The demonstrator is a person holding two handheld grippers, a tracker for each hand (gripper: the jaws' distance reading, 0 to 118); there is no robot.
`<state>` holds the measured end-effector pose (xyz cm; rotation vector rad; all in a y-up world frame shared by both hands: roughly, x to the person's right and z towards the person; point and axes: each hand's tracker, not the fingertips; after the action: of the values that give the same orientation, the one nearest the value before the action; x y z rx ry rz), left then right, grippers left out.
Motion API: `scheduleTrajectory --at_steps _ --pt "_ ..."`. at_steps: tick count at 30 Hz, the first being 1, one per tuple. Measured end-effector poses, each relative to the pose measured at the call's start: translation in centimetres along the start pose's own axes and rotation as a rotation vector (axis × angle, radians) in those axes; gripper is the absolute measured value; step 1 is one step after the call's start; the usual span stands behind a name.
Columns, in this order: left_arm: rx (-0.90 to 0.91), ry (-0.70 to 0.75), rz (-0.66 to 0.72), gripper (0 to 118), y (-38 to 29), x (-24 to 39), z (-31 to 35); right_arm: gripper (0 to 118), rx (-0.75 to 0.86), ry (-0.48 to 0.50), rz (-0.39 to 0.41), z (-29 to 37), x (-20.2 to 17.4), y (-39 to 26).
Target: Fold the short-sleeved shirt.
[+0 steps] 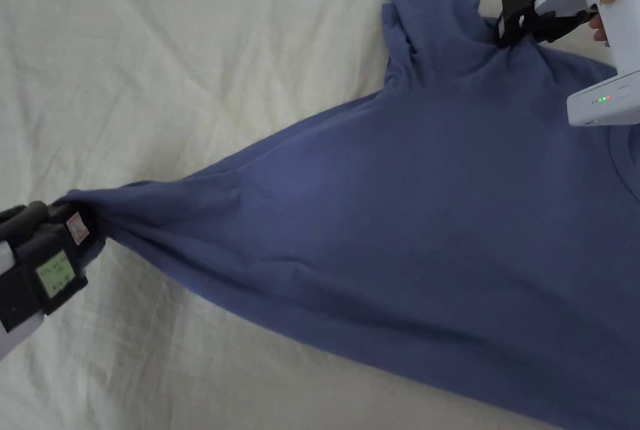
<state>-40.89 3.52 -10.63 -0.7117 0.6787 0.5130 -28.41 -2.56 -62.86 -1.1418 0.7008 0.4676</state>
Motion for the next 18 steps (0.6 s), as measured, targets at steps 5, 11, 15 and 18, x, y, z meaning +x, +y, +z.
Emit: scheduleTrajectory --at_steps 5,11,15,18 --pt "-0.015 -0.011 0.006 0 -0.1 -0.1 0.1 4 0.008 -0.005 -0.013 1.1 -0.2 -0.6" --pt "0.009 -0.029 0.013 0 -0.3 0.1 1.2 3 0.125 0.02 -0.031 7.4 -1.1 -1.9" --pt "0.058 -0.056 0.042 0 -0.1 0.2 2.4 3 0.235 0.042 -0.05 14.5 -1.1 -4.1" --pt "0.089 -0.104 0.107 0 0.2 -0.1 2.5 3 0.336 0.0 -0.07 20.5 -1.3 -7.7"
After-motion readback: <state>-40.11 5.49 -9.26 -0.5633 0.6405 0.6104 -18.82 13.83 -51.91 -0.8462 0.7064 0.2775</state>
